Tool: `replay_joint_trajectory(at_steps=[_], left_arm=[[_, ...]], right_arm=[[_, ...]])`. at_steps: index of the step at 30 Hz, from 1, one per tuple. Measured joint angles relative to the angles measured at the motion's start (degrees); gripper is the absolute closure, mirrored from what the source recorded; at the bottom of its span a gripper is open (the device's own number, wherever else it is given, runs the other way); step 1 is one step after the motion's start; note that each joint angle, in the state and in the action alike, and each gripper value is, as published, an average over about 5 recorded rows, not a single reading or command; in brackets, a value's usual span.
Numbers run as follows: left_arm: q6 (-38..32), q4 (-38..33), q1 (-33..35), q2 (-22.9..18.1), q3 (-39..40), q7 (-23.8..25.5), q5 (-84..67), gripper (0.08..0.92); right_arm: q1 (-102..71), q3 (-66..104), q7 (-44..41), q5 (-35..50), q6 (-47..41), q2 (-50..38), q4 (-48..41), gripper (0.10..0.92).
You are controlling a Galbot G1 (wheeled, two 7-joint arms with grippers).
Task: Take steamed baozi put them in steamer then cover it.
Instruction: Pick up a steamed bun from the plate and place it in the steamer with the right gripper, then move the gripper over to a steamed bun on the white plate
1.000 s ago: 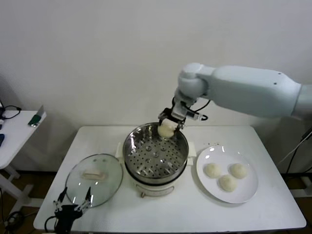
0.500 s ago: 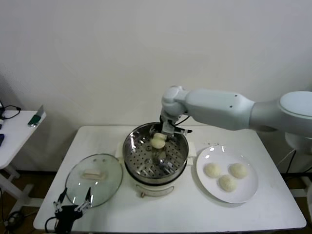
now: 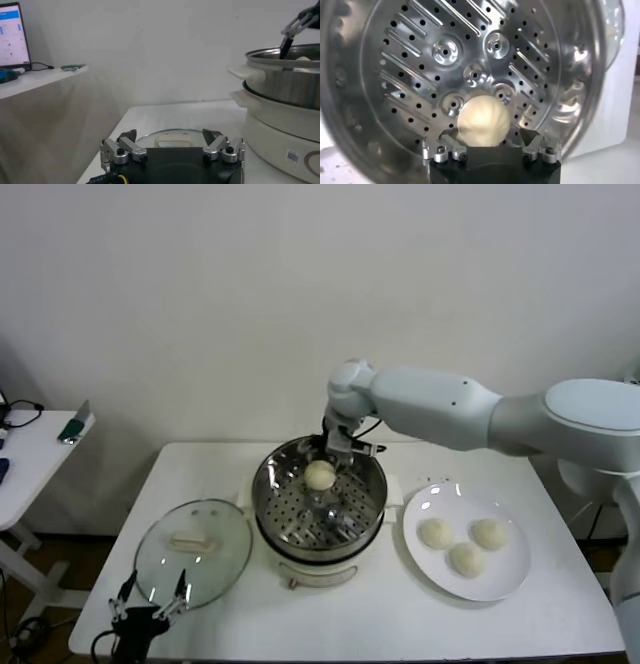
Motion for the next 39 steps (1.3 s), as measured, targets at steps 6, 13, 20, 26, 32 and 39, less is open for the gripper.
replay_joint_trajectory(at_steps=[6,13,20,26,32,39], left_arm=[[-0.15,-0.34,0.01,0.02,0.03,0.01,0.36,0.177],[-0.17,-0.41,-0.64,0.00,0.06,0.20,0.38,0.177],[-0.45,0.27,-0.78,-0.02,-0.11,0.10,0.49,0.177],[-0.47,0.58,-0.85,0.25,-0.24,0.06,0.53,0.177],[-0.47,0.94,-0.94,0.34,-0.20,0.06,0.64,0.177],[-0.47,1.39,-1.32,0.19,-0.08,0.05,0.71,0.177]], right_arm=[[8.25,-6.54,-2.65,13.44,-8.80,-8.20,5.08,0.203],[13.11,-15.09,-2.67,21.78,-21.93,-19.65,12.05,0.203],[9.38,-17.06,0.55,23.98,-33.24,-28.84,17.85,0.203],[0.89,-12.53,3.74,22.79,-40.50,-32.65,19.25,0.203],[-7.51,-6.86,6.46,20.51,-45.23,-34.07,18.42,0.203],[-15.75,-0.82,8.85,18.08,-48.13,-34.27,16.54,0.207]])
